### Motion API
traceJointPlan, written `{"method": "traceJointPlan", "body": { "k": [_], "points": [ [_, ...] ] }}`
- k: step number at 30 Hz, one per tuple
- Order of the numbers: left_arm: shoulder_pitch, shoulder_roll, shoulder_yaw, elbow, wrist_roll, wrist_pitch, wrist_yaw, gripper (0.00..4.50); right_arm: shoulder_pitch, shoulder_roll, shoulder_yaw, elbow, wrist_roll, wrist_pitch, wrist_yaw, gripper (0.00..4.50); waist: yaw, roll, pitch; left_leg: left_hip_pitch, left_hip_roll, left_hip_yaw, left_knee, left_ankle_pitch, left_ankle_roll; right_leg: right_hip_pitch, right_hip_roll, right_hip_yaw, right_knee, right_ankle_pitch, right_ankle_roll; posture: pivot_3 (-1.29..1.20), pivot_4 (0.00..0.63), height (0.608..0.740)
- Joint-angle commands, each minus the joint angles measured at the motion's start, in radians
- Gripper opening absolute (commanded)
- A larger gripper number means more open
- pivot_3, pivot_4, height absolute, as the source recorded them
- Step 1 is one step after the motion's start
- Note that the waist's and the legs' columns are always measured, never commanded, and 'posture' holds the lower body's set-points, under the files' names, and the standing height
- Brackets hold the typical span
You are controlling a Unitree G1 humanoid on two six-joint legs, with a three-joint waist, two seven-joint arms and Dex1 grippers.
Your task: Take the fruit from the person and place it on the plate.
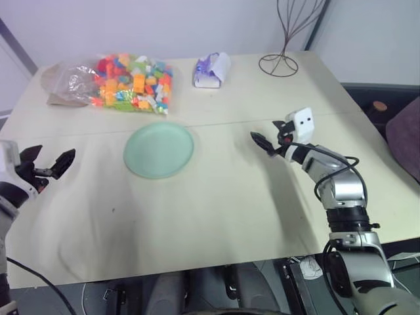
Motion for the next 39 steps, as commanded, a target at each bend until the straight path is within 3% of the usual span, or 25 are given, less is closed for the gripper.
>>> {"method": "traceJointPlan", "body": {
  "k": [1,39],
  "points": [
    [-0.012,0.009,0.020,-0.020,-0.010,-0.016,-0.007,4.50,-0.017,-0.008,-0.019,-0.026,0.005,-0.020,-0.001,4.46,0.000,0.000,0.000,0.000,0.000,0.000,0.000,0.000,0.000,0.000,0.000,0.000,0.000,0.000,0.000,0.00,0.150,0.740],
    [-0.073,0.021,-0.008,0.044,0.065,-0.050,-0.004,4.50,0.005,-0.005,-0.024,-0.044,0.008,-0.017,-0.034,4.46,0.000,0.000,0.000,0.000,0.000,0.000,0.000,0.000,0.000,0.000,0.000,0.000,0.000,0.000,0.000,0.00,0.150,0.740]
  ]
}}
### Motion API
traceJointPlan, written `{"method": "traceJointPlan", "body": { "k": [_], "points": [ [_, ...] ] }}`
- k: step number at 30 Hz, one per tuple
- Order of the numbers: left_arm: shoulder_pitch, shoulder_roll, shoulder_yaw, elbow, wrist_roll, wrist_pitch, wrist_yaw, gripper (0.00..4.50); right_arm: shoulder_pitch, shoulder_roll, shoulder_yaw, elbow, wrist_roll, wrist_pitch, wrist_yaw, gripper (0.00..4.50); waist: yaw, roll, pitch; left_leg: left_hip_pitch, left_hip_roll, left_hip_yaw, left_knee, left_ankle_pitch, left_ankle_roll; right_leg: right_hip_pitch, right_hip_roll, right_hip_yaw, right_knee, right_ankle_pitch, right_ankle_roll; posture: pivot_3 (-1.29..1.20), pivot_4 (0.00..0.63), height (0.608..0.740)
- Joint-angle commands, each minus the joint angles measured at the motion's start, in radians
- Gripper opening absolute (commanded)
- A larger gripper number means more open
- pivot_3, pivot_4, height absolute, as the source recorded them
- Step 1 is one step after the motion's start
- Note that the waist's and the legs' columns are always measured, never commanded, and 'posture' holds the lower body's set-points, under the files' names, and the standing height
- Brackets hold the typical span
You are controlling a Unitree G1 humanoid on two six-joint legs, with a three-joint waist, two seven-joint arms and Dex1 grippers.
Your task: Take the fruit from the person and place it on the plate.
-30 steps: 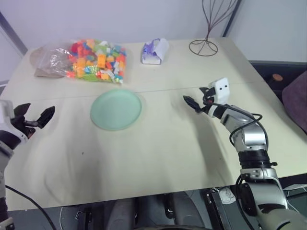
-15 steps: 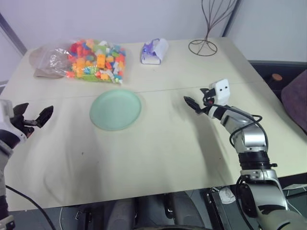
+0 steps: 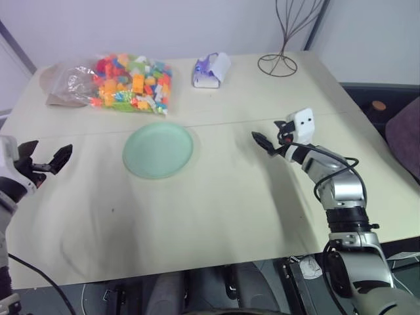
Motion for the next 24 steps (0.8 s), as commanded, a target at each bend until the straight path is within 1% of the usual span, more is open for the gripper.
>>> {"method": "traceJointPlan", "body": {
  "k": [1,24],
  "points": [
    [-0.019,0.017,0.003,0.000,0.005,-0.025,-0.005,4.50,-0.011,-0.007,-0.025,-0.029,0.007,-0.016,-0.003,4.46,0.000,0.000,0.000,0.000,0.000,0.000,0.000,0.000,0.000,0.000,0.000,0.000,0.000,0.000,0.000,0.00,0.150,0.740],
    [-0.022,0.025,0.000,0.012,0.009,-0.033,-0.015,4.50,-0.009,-0.010,-0.018,-0.020,0.000,-0.026,-0.004,4.46,0.000,0.000,0.000,0.000,0.000,0.000,0.000,0.000,0.000,0.000,0.000,0.000,0.000,0.000,0.000,0.00,0.150,0.740]
  ]
}}
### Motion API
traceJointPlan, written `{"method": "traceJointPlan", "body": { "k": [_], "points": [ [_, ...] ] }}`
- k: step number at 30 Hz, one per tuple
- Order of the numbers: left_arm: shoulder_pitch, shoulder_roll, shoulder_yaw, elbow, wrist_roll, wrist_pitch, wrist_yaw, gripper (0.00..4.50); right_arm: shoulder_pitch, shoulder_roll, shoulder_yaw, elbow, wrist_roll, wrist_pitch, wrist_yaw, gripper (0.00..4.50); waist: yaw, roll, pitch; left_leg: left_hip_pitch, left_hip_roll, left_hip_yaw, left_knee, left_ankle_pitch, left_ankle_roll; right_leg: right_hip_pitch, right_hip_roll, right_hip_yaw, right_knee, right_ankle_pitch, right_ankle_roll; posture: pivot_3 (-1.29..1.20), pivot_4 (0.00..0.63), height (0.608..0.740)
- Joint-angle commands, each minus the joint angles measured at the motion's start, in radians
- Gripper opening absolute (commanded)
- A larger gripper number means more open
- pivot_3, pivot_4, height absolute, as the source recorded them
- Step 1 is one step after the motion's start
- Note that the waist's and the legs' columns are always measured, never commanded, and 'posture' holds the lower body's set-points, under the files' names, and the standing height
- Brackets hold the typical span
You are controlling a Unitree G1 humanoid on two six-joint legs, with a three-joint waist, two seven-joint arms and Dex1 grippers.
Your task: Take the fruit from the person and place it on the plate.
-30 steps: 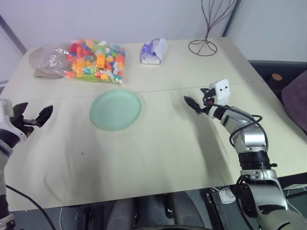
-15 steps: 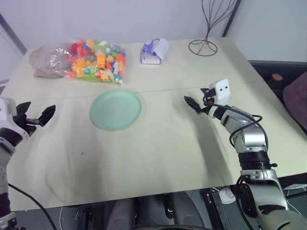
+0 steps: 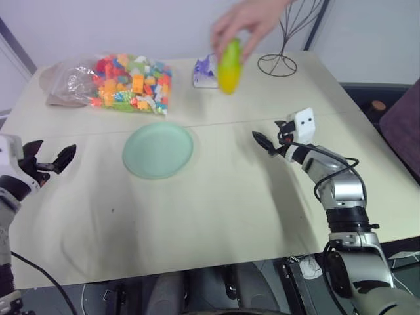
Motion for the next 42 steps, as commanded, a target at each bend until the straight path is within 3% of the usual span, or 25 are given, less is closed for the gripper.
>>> {"method": "traceJointPlan", "body": {
  "k": [1,18,22,26,29,31,33,37,42],
  "points": [
    [-0.010,0.022,0.019,-0.010,0.004,-0.026,-0.002,4.50,-0.008,-0.010,-0.017,-0.019,-0.001,-0.027,0.006,4.46,0.000,0.000,0.000,0.000,0.000,0.000,0.000,0.000,0.000,0.000,0.000,0.000,0.000,0.000,0.000,0.00,0.150,0.740],
    [-0.013,0.022,0.013,-0.004,0.011,-0.037,-0.007,4.50,-0.007,-0.016,-0.018,-0.042,0.013,-0.008,0.030,4.46,0.000,0.000,0.000,0.000,0.000,0.000,0.000,0.000,0.000,0.000,0.000,0.000,0.000,0.000,0.000,0.00,0.150,0.740],
    [-0.020,0.020,0.000,0.002,0.014,-0.041,-0.011,4.50,0.032,-0.052,-0.067,-0.271,0.274,0.234,0.184,4.46,0.002,0.000,0.000,0.000,0.000,0.000,0.000,0.000,0.000,0.000,0.000,0.000,0.000,0.000,0.000,0.00,0.150,0.740],
    [-0.029,0.025,-0.005,0.010,0.015,-0.041,-0.024,4.50,0.044,-0.121,-0.130,-0.441,0.504,0.472,0.232,4.46,0.004,0.000,0.000,0.000,0.000,0.000,0.001,0.000,0.000,0.000,0.000,0.000,0.000,0.000,0.000,0.00,0.150,0.740],
    [-0.040,0.032,-0.009,0.010,-0.008,-0.023,-0.061,4.50,0.037,-0.146,-0.151,-0.476,0.562,0.531,0.212,4.46,0.005,-0.001,-0.001,0.001,0.000,-0.002,0.002,0.000,0.000,0.003,0.000,-0.001,-0.001,0.000,0.000,0.00,0.150,0.740],
    [-0.055,0.068,-0.008,-0.027,-0.111,0.066,-0.165,4.50,0.029,-0.155,-0.145,-0.476,0.552,0.529,0.197,4.46,0.005,-0.001,-0.001,0.001,0.000,-0.002,0.003,0.000,0.000,0.003,0.000,-0.002,-0.001,0.000,0.000,0.00,0.150,0.740],
    [-0.092,0.112,-0.020,-0.052,-0.204,0.145,-0.257,4.50,0.021,-0.157,-0.139,-0.467,0.547,0.526,0.188,4.46,0.006,-0.001,0.000,0.000,0.001,-0.002,0.005,0.000,0.000,0.003,0.000,-0.002,0.000,0.000,0.000,0.00,0.150,0.740],
    [-0.247,0.162,-0.126,0.014,-0.208,0.165,-0.343,4.50,0.013,-0.159,-0.110,-0.449,0.514,0.500,0.186,4.46,0.018,-0.001,0.000,0.000,0.001,-0.001,0.007,0.000,0.000,0.004,0.002,-0.003,-0.001,0.000,0.000,0.00,0.150,0.740],
    [-0.431,0.070,-0.300,0.117,-0.115,0.087,-0.353,4.50,0.005,-0.136,-0.099,-0.427,0.478,0.459,0.156,4.46,0.028,-0.001,-0.001,0.001,0.000,0.000,0.008,0.000,0.000,0.006,0.004,-0.003,-0.001,0.000,0.000,0.00,0.150,0.740]
  ]
}}
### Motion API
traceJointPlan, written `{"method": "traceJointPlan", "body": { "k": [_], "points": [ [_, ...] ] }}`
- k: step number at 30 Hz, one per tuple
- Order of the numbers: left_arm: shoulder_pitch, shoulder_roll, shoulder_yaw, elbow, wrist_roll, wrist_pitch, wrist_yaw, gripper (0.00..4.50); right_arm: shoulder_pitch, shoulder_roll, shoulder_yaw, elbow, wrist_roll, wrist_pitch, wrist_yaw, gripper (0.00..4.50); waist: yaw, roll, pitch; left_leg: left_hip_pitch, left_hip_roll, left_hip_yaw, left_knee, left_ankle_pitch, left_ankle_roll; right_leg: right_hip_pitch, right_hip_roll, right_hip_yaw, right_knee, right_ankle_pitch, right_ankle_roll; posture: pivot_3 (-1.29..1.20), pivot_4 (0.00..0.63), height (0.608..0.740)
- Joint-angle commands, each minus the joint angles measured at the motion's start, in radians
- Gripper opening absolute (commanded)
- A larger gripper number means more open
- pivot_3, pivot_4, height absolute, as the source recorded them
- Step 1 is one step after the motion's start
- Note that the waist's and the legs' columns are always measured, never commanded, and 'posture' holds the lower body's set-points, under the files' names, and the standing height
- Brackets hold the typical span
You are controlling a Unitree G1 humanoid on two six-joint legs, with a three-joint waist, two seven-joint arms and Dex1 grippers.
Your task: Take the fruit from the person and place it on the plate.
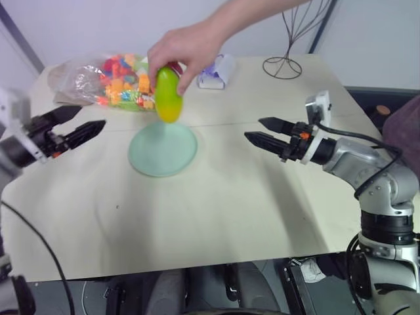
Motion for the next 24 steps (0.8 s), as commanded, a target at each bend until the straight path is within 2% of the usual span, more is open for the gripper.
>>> {"method": "traceJointPlan", "body": {
  "k": [1,7,12,17,20,22,23,24],
  "points": [
    [-0.080,-0.063,-0.093,0.053,0.045,-0.050,-0.010,4.50,-0.015,0.013,-0.006,-0.010,-0.015,-0.041,-0.018,4.46,0.001,0.000,0.000,0.000,0.000,0.000,0.000,0.000,0.000,0.000,0.000,0.000,0.000,0.000,0.000,0.00,0.150,0.740],
    [-0.210,-0.184,-0.206,0.143,0.103,-0.110,-0.031,4.50,0.002,0.025,0.004,-0.020,-0.033,-0.062,-0.038,4.46,-0.002,0.000,0.000,-0.001,0.000,0.000,0.001,0.000,0.000,0.000,0.000,0.000,0.000,0.001,0.001,0.00,0.150,0.740],
    [-0.312,-0.266,-0.245,0.260,0.152,-0.175,-0.035,4.50,0.015,0.033,0.000,-0.033,-0.038,-0.068,-0.060,4.46,0.000,0.000,0.000,-0.001,0.000,0.000,0.001,0.000,0.000,0.000,0.000,0.000,0.000,0.001,0.001,0.00,0.150,0.740],
    [-0.358,-0.304,-0.256,0.337,0.177,-0.215,-0.064,4.50,0.035,0.034,-0.002,-0.044,-0.046,-0.082,-0.082,4.46,-0.002,0.000,0.000,-0.001,0.000,0.000,0.001,0.000,0.001,0.000,0.000,0.000,0.000,0.001,0.001,0.00,0.150,0.740],
    [-0.361,-0.312,-0.255,0.343,0.179,-0.224,-0.076,3.61,0.042,0.036,-0.009,-0.046,-0.049,-0.090,-0.095,4.50,-0.002,0.000,0.000,-0.001,0.000,-0.001,0.001,0.000,0.001,0.000,0.000,0.000,0.000,0.001,0.001,0.00,0.150,0.740],
    [-0.361,-0.314,-0.252,0.345,0.183,-0.228,-0.079,2.64,0.046,0.036,-0.012,-0.047,-0.051,-0.095,-0.098,4.50,-0.001,0.000,0.000,-0.001,0.000,-0.001,0.001,0.000,0.001,0.000,0.000,0.000,0.000,0.001,0.001,0.00,0.150,0.740],
    [-0.362,-0.315,-0.249,0.347,0.184,-0.232,-0.079,2.40,0.048,0.036,-0.012,-0.047,-0.051,-0.096,-0.099,4.50,0.000,0.000,0.000,-0.001,0.000,-0.001,0.001,0.000,0.001,0.000,0.000,0.000,0.000,0.001,0.001,0.00,0.150,0.740],
    [-0.363,-0.315,-0.247,0.349,0.184,-0.235,-0.079,2.38,0.049,0.036,-0.012,-0.047,-0.051,-0.097,-0.100,4.50,0.000,0.000,0.000,-0.001,0.000,-0.001,0.001,0.000,0.001,0.000,0.000,0.000,0.000,0.001,0.001,0.00,0.150,0.740]
  ]
}}
